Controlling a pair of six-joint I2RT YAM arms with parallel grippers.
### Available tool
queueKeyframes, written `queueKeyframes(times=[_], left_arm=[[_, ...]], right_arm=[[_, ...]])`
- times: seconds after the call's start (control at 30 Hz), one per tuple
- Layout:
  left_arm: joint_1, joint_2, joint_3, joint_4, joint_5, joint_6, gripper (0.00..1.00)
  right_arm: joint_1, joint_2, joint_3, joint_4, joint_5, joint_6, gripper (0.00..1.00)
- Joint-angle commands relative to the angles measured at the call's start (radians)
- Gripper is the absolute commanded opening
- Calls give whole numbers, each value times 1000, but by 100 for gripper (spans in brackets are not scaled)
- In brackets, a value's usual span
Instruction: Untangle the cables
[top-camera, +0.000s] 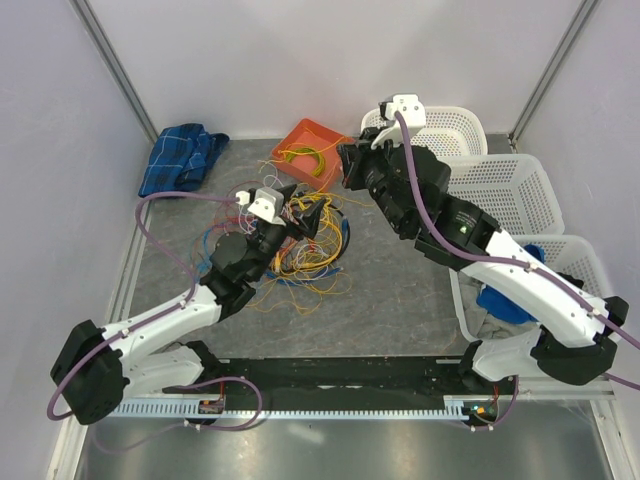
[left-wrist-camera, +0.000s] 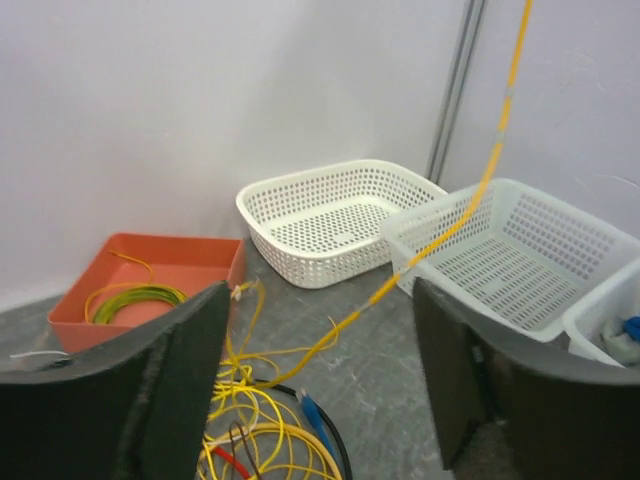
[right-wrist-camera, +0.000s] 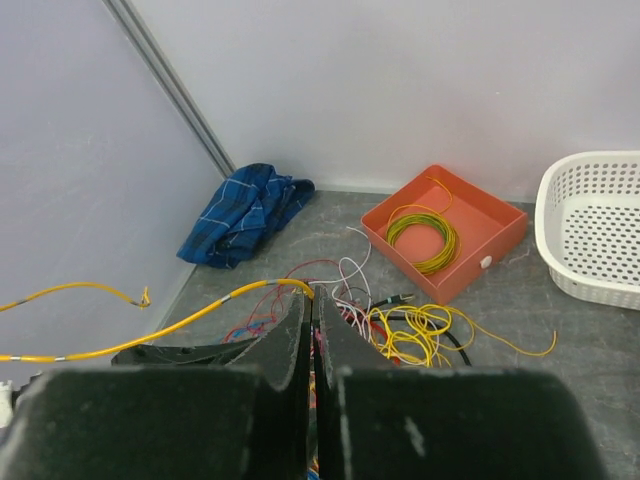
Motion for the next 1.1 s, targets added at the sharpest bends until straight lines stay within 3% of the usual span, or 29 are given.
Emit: queueKeyframes(times=[0.0, 0.07, 0.1, 0.17, 0.37, 0.4, 0.47, 0.5, 0.73, 0.87, 1.07], left_arm=[[1, 7, 52, 73, -24, 109, 61], [1, 4, 73, 28, -3, 112, 44], [1, 1, 80, 8, 4, 112, 25], [1, -22, 87, -35, 8, 103, 4], [1, -108, 126, -170, 31, 57, 2], [1, -127, 145, -263, 28, 41, 2], [3, -131, 245, -390, 2, -34, 2], [3, -130, 286, -540, -8, -62, 2], [73, 40, 728, -1111, -29, -306, 2], [95, 163, 964, -1228, 65, -323, 2], [107, 261, 1205, -1293, 48, -322, 2]], right_arm=[[-9, -47, -22, -5, -19, 26, 0], [-12, -52, -30, -5, -21, 31, 0], [-12, -54, -35, -7, -22, 31, 0], [-13, -60, -45, -5, -19, 32, 0], [-15, -86, -85, -4, 4, 22, 0], [-16, -92, -97, 7, 5, 17, 33], [-15, -118, -143, 21, 27, 8, 70], [-15, -127, -160, 31, 40, 6, 98], [-15, -218, -349, 65, 156, 3, 98], [-15, -297, -534, 126, 145, 28, 98], [-15, -388, -789, 212, 102, 72, 98]])
